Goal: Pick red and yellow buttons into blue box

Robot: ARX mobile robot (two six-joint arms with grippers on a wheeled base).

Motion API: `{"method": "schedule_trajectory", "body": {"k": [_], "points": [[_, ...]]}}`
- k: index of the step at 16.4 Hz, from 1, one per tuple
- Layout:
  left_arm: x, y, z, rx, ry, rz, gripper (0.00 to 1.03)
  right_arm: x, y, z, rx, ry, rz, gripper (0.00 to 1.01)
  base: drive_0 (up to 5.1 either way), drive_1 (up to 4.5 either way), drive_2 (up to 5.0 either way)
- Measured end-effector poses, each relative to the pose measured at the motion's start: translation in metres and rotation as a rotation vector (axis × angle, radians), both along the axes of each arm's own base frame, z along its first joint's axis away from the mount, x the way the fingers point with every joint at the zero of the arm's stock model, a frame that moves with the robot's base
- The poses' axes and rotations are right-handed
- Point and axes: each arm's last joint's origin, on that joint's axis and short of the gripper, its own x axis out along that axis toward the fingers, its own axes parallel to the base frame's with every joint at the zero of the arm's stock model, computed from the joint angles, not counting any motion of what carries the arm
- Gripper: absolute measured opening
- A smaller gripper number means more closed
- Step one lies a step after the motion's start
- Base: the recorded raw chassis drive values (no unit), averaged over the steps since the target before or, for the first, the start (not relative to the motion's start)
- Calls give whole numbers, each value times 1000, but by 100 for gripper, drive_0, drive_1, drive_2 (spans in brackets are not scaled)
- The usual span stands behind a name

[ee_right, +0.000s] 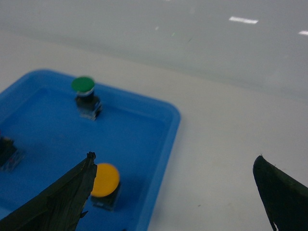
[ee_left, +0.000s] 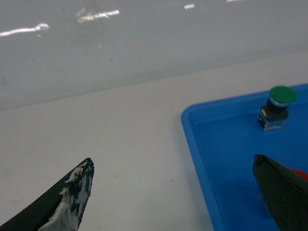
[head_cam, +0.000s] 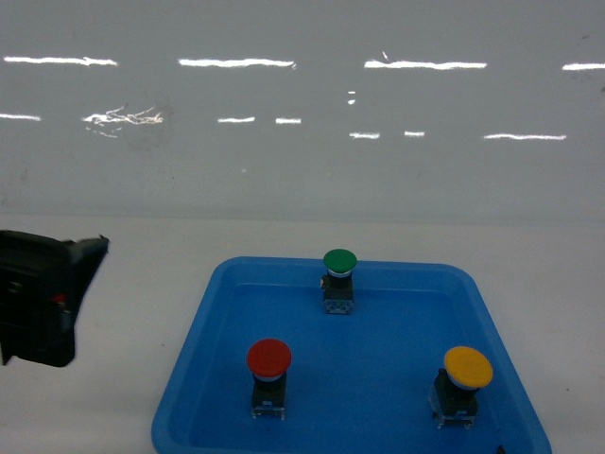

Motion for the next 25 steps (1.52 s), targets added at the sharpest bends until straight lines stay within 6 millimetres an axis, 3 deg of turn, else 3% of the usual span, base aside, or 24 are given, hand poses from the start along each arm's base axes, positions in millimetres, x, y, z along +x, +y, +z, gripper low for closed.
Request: {"method": "schedule_trajectory", "body": {"k": [3, 13, 15, 17, 19, 21, 23, 25], "points": [[23, -18, -2, 25, 50, -58, 98, 23, 12, -5, -32, 61, 82, 98, 0, 0, 0], [23, -19, -1, 35, 43, -63, 98, 22, 9, -2, -64, 39, 53, 98, 0, 0, 0], [27, -23, -9, 47, 73, -14, 98, 24, 12, -5, -68, 28, 53, 98, 0, 0, 0], [32, -29, -32, 79, 203, 7, 98, 31, 22, -22, -79, 98, 94, 98, 0, 0, 0], [35, -32, -43, 79, 261, 15, 98, 43, 32, -33, -89, 140, 129, 98, 0, 0, 0], [43, -37, -43, 75, 280, 1, 98, 62, 43, -32, -86, 137, 166, 98, 0, 0, 0], [44, -42, -48, 90, 305, -15, 98, 87, 63, -48, -77, 255, 260, 98, 0, 0, 0], [44, -42, -48, 90, 305, -15, 98, 96, 72, -53, -76, 260, 290, 98, 0, 0, 0]]}}
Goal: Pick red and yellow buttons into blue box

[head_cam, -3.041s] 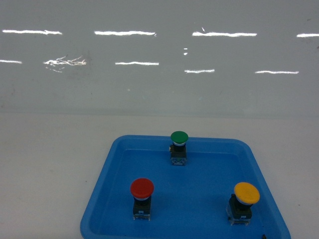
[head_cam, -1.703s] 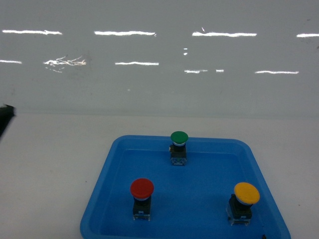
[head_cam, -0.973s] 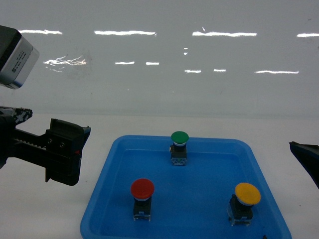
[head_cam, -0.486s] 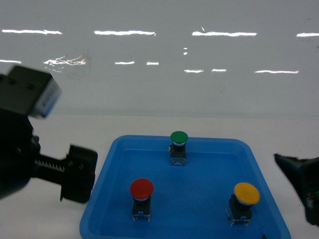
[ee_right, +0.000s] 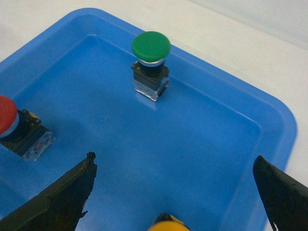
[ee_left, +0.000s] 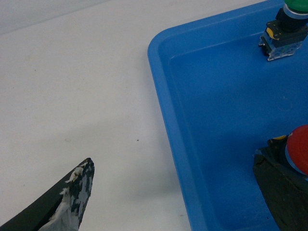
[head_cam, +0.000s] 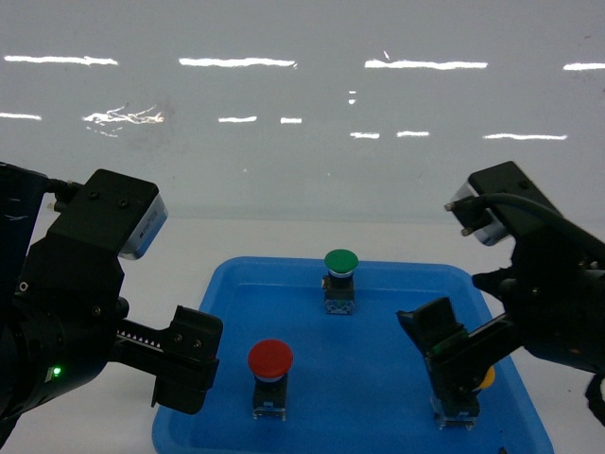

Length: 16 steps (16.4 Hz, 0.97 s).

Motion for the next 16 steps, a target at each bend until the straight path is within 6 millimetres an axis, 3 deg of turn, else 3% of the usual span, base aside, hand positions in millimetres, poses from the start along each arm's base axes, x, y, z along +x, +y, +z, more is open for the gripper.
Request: {"method": "schedule_trajectory", "body": {"k": [6, 13, 14, 16], "points": [[0, 0, 0, 0, 0, 0, 98, 19, 16, -45, -76, 87, 72, 98, 0, 0, 0], [0, 0, 0, 0, 0, 0, 98, 19, 13, -56, -148, 83, 89, 98, 0, 0, 0], [0, 0, 0, 0, 0, 0, 98, 18, 13, -58, -153, 81, 88, 96, 0, 0, 0], [0, 0, 0, 0, 0, 0, 98, 17, 13, -60, -156, 74, 92, 80, 0, 0, 0]]}}
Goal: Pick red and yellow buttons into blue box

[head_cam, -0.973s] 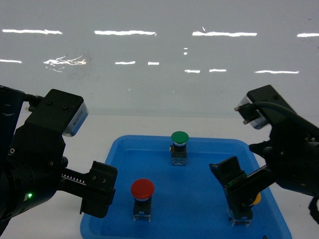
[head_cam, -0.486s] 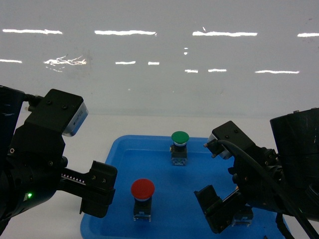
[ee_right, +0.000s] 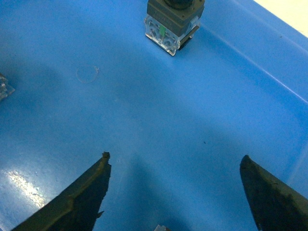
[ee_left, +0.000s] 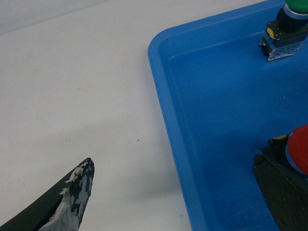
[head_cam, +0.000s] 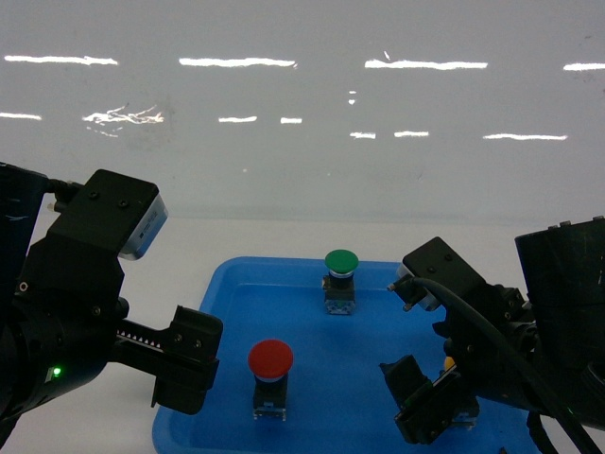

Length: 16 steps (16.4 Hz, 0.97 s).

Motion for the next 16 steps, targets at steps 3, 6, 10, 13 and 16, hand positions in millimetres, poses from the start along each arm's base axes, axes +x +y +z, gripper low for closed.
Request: {"method": "schedule_trajectory", "body": {"k": [3, 6, 10, 13, 16], "points": [[0, 0, 0, 0, 0, 0, 98, -5, -2, -4, -21, 14, -2, 38, 0, 0, 0], [0, 0, 0, 0, 0, 0, 98, -13, -6, -3, -30, 2, -17, 27, 0, 0, 0], [0, 0, 0, 0, 0, 0, 98, -30, -16, 5, -11, -20, -63, 27, 0, 0, 0], [0, 0, 0, 0, 0, 0, 98, -37, -24, 26, 47, -105, -113, 27, 0, 0, 0], [0, 0, 0, 0, 0, 0, 98, -48, -43, 76, 170, -311, -232, 27, 0, 0, 0]]}}
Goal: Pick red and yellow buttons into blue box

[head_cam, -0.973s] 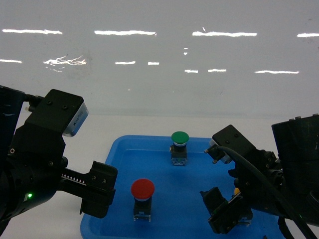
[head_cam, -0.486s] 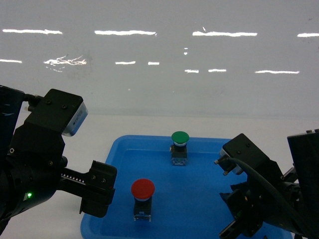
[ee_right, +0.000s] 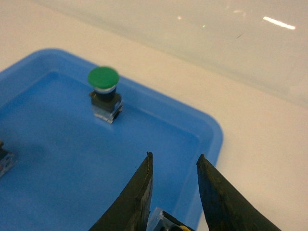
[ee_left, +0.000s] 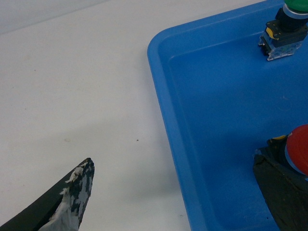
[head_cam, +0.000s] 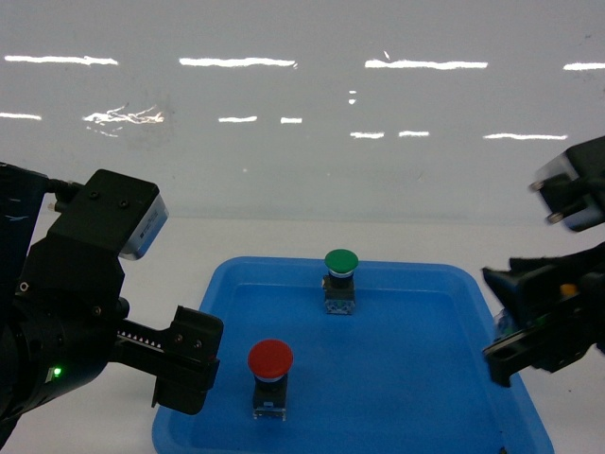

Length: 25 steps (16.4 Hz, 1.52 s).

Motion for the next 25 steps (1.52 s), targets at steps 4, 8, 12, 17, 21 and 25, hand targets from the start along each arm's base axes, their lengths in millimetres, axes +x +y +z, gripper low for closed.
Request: {"method": "schedule_trajectory", "body": {"k": [4, 8, 12, 17, 21, 25], "points": [[0, 0, 0, 0, 0, 0, 98, -51, -30, 39, 57, -237, -213, 27, 0, 0, 0], [0, 0, 0, 0, 0, 0, 98, -94, -30, 32, 42, -288, -323, 27, 0, 0, 0], [0, 0, 0, 0, 0, 0, 98, -92, -26, 26, 32, -257, -333, 27, 0, 0, 0], [0, 0, 0, 1, 0, 2, 98, -86, -24, 28, 28, -247, -330, 27, 0, 0, 0], [0, 0, -1, 5, 12, 3, 98, -86, -24, 28, 28, -247, -330, 26, 0, 0, 0], [14, -7, 22, -98, 40, -30, 98, -86, -24, 28, 28, -247, -330, 26, 0, 0, 0]]}}
